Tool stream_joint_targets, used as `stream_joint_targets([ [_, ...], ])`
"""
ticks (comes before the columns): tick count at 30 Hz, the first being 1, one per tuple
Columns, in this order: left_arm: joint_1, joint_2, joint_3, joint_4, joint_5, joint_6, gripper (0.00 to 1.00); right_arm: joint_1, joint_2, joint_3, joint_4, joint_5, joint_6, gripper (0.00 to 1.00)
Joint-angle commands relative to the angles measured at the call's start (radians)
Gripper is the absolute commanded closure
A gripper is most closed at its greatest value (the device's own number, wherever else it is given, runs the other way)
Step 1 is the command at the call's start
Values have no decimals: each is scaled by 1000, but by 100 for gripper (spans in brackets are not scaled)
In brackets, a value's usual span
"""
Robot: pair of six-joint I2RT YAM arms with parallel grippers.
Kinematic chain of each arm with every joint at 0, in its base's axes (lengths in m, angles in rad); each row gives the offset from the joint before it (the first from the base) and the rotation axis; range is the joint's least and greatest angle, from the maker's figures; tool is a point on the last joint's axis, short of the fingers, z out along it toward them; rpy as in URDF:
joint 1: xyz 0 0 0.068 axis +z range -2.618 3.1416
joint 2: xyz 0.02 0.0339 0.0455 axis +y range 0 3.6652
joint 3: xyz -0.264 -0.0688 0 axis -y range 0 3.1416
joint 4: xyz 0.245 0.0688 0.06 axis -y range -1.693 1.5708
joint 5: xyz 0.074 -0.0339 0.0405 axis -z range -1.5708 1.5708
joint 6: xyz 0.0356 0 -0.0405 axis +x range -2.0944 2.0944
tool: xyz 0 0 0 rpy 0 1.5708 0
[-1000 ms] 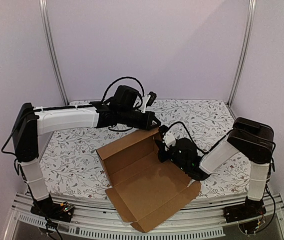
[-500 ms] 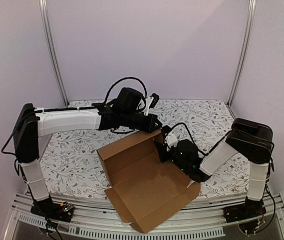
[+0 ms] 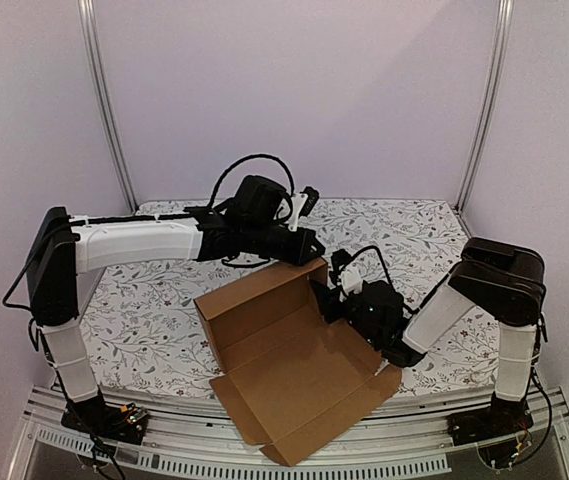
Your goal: Fold the paper box
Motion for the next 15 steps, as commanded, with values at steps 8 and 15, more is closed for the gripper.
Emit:
stream_joint_targets([
  [8,-12,36,-35,-85,-14,13,100,-16,37,46,30,7,4,54],
  [15,-12,32,-32,-93,-20,17,100,-18,38,71,23,1,-3,63],
])
